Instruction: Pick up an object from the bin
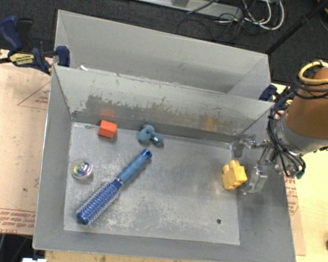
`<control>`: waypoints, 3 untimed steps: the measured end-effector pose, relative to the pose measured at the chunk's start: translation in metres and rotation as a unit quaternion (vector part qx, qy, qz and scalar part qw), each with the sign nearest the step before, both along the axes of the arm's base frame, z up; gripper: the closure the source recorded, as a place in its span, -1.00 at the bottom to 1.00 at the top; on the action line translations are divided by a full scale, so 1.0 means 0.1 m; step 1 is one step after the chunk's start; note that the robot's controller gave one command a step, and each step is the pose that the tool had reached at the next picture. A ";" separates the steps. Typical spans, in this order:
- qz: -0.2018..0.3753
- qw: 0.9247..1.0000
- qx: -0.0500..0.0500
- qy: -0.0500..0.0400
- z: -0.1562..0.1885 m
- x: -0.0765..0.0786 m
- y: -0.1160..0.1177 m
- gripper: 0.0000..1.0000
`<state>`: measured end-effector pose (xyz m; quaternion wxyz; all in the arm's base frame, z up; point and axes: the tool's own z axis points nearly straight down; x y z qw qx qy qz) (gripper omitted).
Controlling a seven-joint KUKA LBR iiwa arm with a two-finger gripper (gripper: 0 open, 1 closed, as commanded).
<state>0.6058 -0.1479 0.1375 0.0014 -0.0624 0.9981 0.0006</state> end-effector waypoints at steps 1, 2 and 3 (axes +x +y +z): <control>0.017 1.000 0.000 0.001 -0.31 0.00 -0.05 -1.00; 0.017 1.000 0.000 -0.002 -0.27 0.02 -0.06 1.00; 0.012 1.000 -0.001 -0.004 0.35 -0.06 -0.06 1.00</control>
Offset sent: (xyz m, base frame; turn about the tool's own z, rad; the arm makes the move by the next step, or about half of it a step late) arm -0.0007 -0.0062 -0.0297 -0.0371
